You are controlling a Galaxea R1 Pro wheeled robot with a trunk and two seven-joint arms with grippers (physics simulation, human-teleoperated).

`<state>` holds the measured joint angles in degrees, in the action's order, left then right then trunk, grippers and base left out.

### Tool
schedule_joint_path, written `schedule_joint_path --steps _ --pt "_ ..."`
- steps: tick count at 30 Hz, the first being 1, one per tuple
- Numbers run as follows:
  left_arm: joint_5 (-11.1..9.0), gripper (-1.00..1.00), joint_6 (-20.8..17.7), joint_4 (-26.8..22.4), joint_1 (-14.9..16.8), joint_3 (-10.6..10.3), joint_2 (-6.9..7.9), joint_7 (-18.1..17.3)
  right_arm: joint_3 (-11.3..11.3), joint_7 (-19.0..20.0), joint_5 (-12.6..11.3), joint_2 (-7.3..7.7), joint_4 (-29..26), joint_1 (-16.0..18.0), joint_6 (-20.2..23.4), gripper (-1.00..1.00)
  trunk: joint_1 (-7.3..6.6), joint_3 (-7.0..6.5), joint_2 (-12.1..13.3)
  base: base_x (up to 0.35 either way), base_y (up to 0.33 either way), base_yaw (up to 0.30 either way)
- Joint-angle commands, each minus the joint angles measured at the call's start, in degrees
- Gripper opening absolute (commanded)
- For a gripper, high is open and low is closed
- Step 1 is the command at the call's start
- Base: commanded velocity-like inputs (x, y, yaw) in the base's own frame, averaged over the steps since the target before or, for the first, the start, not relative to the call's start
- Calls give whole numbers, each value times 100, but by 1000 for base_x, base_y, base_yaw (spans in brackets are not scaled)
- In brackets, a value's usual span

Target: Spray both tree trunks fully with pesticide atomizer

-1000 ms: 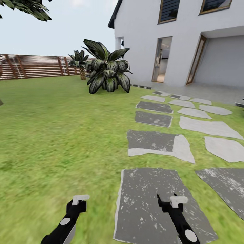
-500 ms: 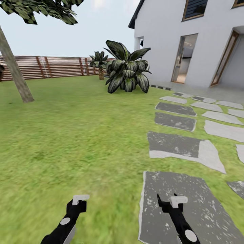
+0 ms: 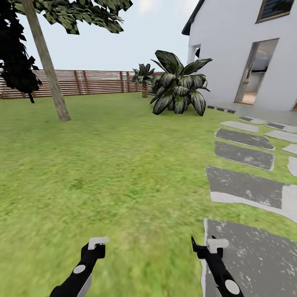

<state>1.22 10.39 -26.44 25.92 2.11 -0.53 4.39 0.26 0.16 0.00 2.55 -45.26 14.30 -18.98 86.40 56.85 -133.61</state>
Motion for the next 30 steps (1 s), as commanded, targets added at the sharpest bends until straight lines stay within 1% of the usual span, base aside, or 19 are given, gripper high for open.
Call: schedule_joint_path --steps 1,17,26,30 --pt "1 -100 -1 -1 0 0 0 0 0 -1 0 0 0 0 0 100 0 1 0 151 310 278" --pt "1 -100 1 19 0 0 -2 2 0 -2 0 -2 1 1 0 100 0 31 0 158 310 278" --pt "1 -100 4 17 0 0 0 3 0 -2 0 -1 0 -1 0 100 0 48 0 207 286 278" --pt "1 -100 4 18 0 6 0 3 0 1 0 0 0 -1 0 100 0 49 0 234 259 155"
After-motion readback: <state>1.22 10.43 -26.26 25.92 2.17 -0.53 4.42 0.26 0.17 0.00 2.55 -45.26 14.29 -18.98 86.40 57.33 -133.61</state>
